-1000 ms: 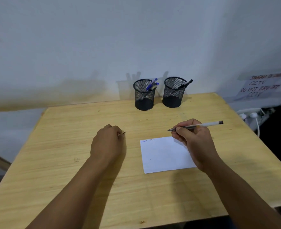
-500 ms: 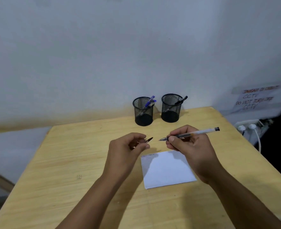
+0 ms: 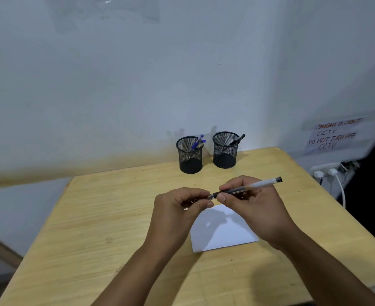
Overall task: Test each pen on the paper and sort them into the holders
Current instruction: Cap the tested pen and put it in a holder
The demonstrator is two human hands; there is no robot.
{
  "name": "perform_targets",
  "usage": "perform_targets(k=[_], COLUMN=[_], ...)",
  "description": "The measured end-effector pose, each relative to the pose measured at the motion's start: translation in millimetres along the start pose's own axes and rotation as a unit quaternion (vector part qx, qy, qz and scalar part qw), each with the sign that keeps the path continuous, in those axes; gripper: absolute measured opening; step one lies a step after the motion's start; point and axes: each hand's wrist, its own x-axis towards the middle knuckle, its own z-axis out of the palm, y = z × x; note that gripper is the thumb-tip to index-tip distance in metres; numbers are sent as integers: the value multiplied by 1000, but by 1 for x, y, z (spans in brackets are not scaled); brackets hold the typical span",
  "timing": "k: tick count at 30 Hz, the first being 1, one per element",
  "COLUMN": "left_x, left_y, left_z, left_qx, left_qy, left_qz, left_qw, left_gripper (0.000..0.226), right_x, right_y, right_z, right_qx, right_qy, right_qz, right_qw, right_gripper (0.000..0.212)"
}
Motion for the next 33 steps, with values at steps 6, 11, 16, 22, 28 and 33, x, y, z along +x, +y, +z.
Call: perform_targets(k=[6,11,16,22,28,33], left_x=[-13,-27,-34,-33,-10,40], left_y=[3,0,5,14,2,-22], left_z=[-4,-7,-7,4,27,62], left_qx=[22,38,17,-46,-45,-19], left_qy=[4,29,41,25,-53,-89], left_qz=[47,125,99,14,-43,-87], left_qw=[999,991,994,999,997,992], left_gripper=[23,20,25,24,42,56], right_x=[-14,-31,-37,-35,-8,43], right_y=[-4,-3,-2,1,5,15], right_z=[0,8,14,17,-13,-63], right_qx=[-41,-3,18,108,122,-7], right_qy=[-9,-13,-5,68,126,156], right_qz=[-12,-8,0,33,34,45], right_qw=[999,1000,1000,991,984,987], right_gripper=[12,10,9,12,10,16])
